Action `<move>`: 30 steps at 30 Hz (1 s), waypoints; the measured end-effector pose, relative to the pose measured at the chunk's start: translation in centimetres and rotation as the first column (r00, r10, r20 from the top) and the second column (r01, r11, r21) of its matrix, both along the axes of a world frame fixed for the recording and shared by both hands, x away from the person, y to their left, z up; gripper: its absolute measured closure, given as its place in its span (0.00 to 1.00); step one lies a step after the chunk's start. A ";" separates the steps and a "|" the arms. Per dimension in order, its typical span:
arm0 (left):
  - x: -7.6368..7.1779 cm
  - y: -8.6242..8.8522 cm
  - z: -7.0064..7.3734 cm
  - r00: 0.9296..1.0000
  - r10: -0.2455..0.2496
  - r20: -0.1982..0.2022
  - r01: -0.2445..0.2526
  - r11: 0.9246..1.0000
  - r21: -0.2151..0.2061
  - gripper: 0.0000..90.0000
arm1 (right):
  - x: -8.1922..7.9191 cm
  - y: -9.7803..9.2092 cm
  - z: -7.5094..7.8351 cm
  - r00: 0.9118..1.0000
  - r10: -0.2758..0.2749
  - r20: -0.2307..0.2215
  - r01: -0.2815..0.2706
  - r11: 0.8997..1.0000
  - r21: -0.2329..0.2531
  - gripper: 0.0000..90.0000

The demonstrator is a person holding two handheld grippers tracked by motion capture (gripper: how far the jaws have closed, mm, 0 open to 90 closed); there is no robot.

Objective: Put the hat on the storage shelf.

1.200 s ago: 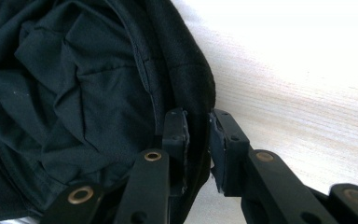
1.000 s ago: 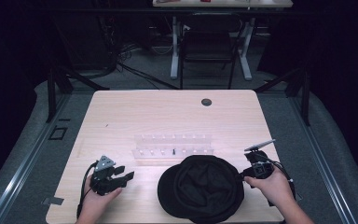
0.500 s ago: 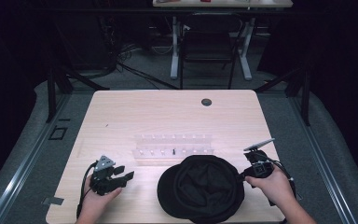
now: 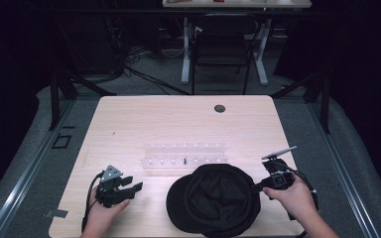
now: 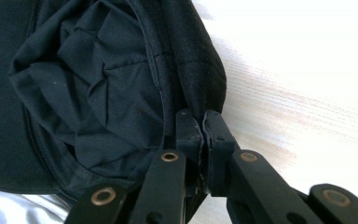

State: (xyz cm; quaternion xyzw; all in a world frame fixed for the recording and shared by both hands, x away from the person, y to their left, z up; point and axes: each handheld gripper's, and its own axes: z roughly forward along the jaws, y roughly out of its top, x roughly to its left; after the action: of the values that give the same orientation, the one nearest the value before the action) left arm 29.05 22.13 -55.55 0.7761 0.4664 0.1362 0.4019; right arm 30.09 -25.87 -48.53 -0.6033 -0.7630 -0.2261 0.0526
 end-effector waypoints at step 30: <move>0.0 -0.1 -0.1 1.000 0.004 -0.003 -0.004 1.000 -0.009 0.55 | -0.8 0.1 4.0 1.000 0.001 -0.023 0.004 0.978 0.208 0.98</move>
State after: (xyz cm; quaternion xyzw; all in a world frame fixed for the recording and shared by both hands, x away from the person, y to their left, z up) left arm 29.05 22.04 -55.63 0.7736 0.4691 0.1336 0.4045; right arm 29.29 -25.73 -44.58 -0.5976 -0.7341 -0.2978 0.1239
